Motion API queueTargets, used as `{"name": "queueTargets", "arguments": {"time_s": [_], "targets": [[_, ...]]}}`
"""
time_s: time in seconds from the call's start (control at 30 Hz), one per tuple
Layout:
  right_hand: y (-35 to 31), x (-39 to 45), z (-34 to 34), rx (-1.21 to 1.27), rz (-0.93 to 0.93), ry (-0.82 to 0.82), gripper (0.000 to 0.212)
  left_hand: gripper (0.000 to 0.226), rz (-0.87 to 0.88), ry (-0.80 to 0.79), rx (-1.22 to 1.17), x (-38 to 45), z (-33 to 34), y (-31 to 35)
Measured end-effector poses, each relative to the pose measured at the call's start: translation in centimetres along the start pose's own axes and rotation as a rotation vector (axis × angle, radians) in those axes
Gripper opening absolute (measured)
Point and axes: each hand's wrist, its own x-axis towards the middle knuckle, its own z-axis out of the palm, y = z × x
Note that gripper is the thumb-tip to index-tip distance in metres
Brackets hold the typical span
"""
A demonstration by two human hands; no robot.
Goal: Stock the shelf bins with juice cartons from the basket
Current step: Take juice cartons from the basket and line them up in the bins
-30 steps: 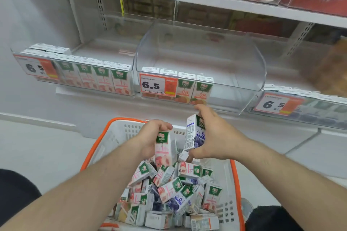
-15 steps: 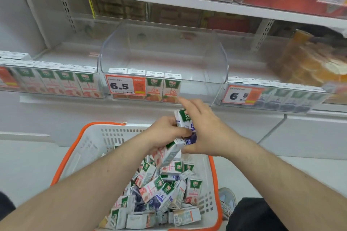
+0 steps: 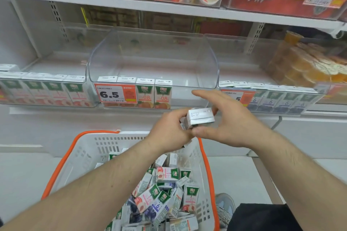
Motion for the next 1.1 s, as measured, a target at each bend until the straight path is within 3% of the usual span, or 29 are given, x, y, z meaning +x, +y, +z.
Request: {"name": "queueTargets", "arguments": {"time_s": [0.13, 0.23, 0.3, 0.37, 0.47, 0.57, 0.8, 0.97, 1.1], "targets": [[-0.9, 0.5, 0.4, -0.029, 0.065, 0.295, 0.044, 0.033, 0.094, 0.13, 0.004, 1.5, 0.8, 2.1], [-0.6, 1.3, -1.7, 0.005, 0.127, 0.573, 0.017, 0.052, 0.106, 0.249, 0.03, 2.8, 1.3, 2.9], [0.3, 2.0, -4.5, 0.06, 0.173, 0.764, 0.01, 0.062, 0.05, 0.231, 0.032, 3.8, 1.5, 3.5], [2.3, 3.8, -7.0, 0.05, 0.26, 0.816, 0.015, 0.063, -0.009, 0.186, 0.014, 4.9, 2.1, 4.0], [6.5, 8.0, -8.4, 0.007, 0.414, 0.66, 0.017, 0.064, -0.063, 0.142, 0.0, 6.1, 3.5, 4.7], [9.6, 11.6, -7.4, -0.016, 0.536, 0.399, 0.021, 0.056, -0.06, 0.182, 0.034, 7.0, 4.4, 5.1], [10.8, 15.0, -5.1, 0.079, 0.563, -0.151, 0.027, 0.058, -0.023, 0.201, 0.196, 8.1, 5.1, 4.2], [11.4, 15.6, -4.9, 0.372, 0.716, -0.302, 0.017, 0.059, -0.012, 0.197, 0.146, 8.6, 5.4, 3.4], [11.9, 16.0, -4.9, 0.37, 0.746, -0.332, 0.015, 0.048, -0.019, 0.209, 0.016, 8.7, 5.0, 3.3]]}}
